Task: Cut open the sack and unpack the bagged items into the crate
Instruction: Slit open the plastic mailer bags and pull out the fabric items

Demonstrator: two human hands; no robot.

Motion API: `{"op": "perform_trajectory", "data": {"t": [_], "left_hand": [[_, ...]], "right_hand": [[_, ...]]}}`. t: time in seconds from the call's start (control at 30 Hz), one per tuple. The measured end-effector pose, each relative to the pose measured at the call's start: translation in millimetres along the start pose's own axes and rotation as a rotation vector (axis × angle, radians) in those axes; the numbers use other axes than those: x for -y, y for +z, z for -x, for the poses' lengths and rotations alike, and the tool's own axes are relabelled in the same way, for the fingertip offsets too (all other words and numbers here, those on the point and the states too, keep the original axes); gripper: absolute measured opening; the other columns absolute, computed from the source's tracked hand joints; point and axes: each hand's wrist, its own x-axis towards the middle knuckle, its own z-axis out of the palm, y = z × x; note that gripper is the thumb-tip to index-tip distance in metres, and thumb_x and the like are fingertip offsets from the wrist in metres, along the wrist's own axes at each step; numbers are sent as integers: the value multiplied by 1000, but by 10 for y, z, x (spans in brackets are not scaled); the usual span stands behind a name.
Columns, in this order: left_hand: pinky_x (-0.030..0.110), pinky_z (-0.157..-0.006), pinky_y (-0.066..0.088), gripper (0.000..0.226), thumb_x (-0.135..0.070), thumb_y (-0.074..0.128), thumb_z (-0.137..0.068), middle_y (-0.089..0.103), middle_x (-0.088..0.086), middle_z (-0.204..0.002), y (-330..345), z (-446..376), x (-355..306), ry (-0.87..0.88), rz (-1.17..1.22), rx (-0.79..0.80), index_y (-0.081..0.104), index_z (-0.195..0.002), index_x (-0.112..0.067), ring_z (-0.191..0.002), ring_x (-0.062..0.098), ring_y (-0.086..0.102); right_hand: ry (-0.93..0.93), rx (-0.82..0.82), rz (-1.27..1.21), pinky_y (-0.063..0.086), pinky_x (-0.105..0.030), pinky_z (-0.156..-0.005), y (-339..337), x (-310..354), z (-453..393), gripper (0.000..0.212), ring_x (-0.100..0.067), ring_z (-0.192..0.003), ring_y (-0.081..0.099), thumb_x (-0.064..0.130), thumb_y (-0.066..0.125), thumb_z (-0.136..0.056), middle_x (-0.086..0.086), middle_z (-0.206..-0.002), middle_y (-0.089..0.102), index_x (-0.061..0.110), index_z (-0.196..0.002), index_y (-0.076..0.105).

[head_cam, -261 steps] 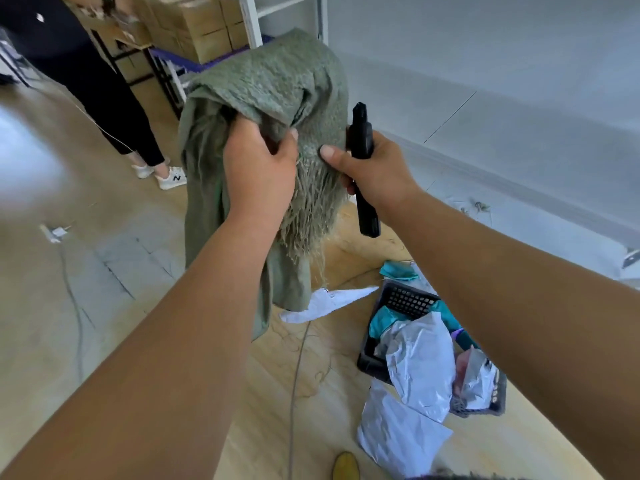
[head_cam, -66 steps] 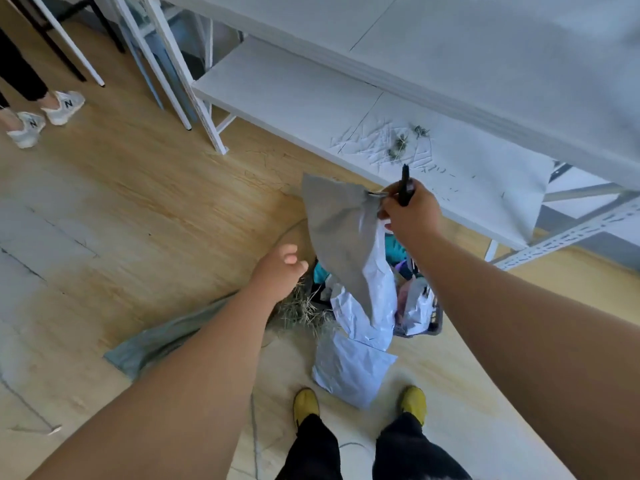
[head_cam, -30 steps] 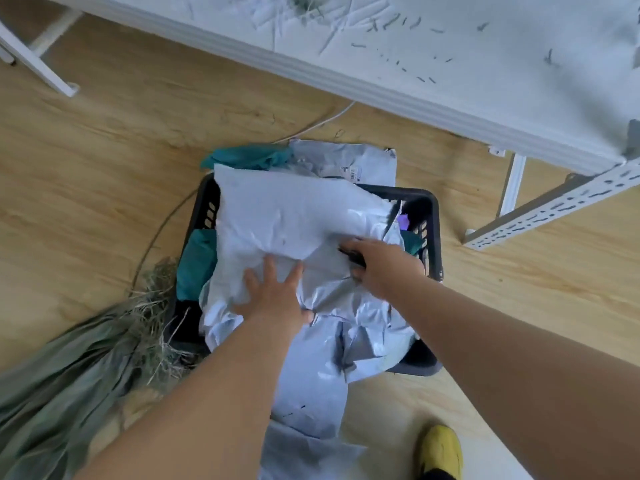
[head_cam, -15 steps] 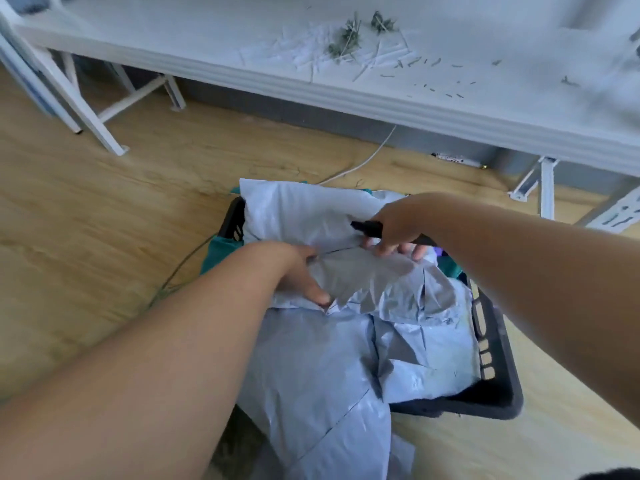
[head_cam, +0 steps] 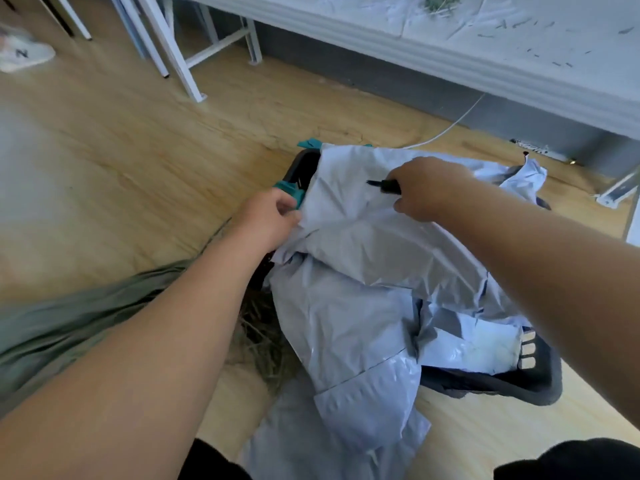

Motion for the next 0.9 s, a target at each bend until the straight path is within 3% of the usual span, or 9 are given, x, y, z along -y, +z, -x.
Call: {"op": "perform_trajectory", "data": {"t": [0.13, 0.3, 0.4, 0.5, 0.63, 0.7, 0.8, 0.87, 0.9], "left_hand": [[30, -88, 44, 39, -23, 62, -90, 59, 7, -130, -40, 80, 526, -267, -157, -58, 56, -126, -13, -114, 26, 57], [32, -90, 44, 46, -23, 61, -90, 52, 6, -136, 75, 180, 851, -250, -44, -129, 47, -134, -20, -120, 25, 52], [43, -100, 44, 67, -40, 68, -85, 47, 5, -142, -40, 182, 978, -379, 187, 79, 39, -142, -20, -125, 28, 49], [40, -93, 49, 50, -28, 66, -89, 59, 5, -128, -68, 166, 1058, -383, 216, 291, 50, -136, -21, -114, 27, 56], [32, -81, 53, 29, -13, 57, -91, 68, 9, -109, 45, 51, 1055, -248, -53, 80, 66, -118, -14, -95, 27, 64], [29, -80, 51, 27, -15, 57, -92, 68, 6, -111, 47, -42, 1056, -235, 56, -15, 66, -118, -16, -97, 25, 63], [39, -98, 49, 37, -14, 55, -95, 59, 3, -131, -25, -172, 999, -201, 384, -31, 57, -131, -18, -114, 22, 57], [39, -99, 46, 39, -17, 57, -94, 57, -1, -130, -33, -161, 941, -174, 380, -20, 53, -133, -18, -116, 21, 55], [36, -92, 47, 33, -21, 59, -93, 60, -1, -118, -31, -134, 902, -163, 259, -53, 57, -125, -17, -108, 23, 57]], "right_hand": [[-144, -63, -42, 40, -31, -66, 4, 552, 43, 38, -26, -105, 57, 15, 55, -90, -3, -117, 57, 26, -126, 56], [-339, -8, -201, 49, -34, -80, 182, 1174, 35, 39, -25, -102, 57, 25, 65, -86, -3, -116, 60, 18, -122, 54], [-329, -13, -217, 51, -36, -83, 323, 1275, 37, 36, -25, -101, 59, 26, 68, -82, -2, -104, 61, 19, -115, 58], [-313, 57, -228, 53, -38, -85, 439, 1305, 47, 48, -25, -102, 60, 26, 73, -73, 0, -106, 63, 25, -118, 57], [-302, 95, -140, 51, -35, -81, 626, 1301, 20, 73, -25, -112, 57, 26, 75, -69, 3, -128, 52, 33, -135, 46], [-240, 6, -91, 44, -33, -73, 703, 1298, -57, 72, -27, -117, 56, 23, 72, -76, 4, -142, 40, 35, -139, 40], [-123, -134, -50, 39, -35, -66, 716, 1213, -234, 63, -31, -115, 58, 17, 65, -85, 3, -147, 33, 33, -140, 38], [-59, -166, -30, 39, -35, -66, 692, 1125, -346, 61, -32, -113, 59, 14, 63, -86, 0, -147, 34, 29, -139, 38], [-34, -167, -28, 39, -35, -67, 675, 1088, -398, 60, -31, -113, 59, 14, 63, -86, -2, -146, 34, 27, -139, 39]]}}
